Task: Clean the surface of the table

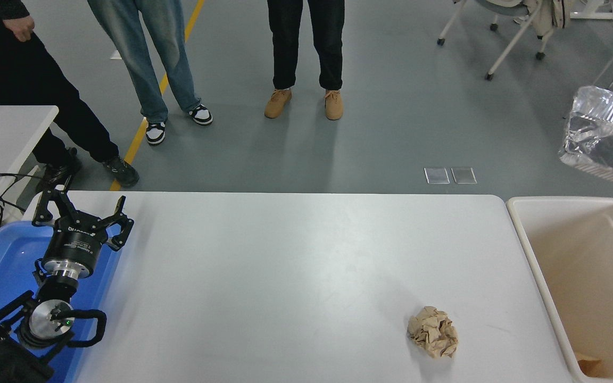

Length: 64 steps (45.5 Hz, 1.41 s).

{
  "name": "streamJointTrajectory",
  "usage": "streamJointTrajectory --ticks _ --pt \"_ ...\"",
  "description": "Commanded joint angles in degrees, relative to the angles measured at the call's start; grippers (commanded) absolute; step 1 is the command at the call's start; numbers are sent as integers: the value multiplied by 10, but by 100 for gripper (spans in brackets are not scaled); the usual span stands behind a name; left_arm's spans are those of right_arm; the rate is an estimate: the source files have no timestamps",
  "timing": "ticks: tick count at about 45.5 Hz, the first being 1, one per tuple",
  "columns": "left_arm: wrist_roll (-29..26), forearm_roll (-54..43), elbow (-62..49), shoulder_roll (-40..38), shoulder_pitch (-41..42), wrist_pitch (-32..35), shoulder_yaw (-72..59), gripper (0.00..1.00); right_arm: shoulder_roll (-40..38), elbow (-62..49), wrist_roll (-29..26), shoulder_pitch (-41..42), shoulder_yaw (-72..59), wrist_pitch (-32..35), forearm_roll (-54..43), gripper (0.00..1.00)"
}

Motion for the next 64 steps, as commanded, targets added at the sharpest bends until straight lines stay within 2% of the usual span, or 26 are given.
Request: streamJointTrajectory --ticks 1,13,24,32,55,64 --pt "1 0 0 1 0 0 0 99 50 -67 8 -114 2 -58 70 0" --pt "1 0 0 0 0 0 0 99 134 -143 7 -194 3 -84 161 0" --pt "0 0 0 0 0 0 0 99 244 -290 5 -292 2 -85 270 0" --pt "1 0 0 1 0 0 0 99 324 -382 2 -335 4 -83 293 0" --pt "0 0 0 0 0 0 0 99 476 -526 -54 -398 4 -74 416 0" --pt "1 0 0 0 0 0 0 99 505 -540 -78 -399 4 -72 452 0"
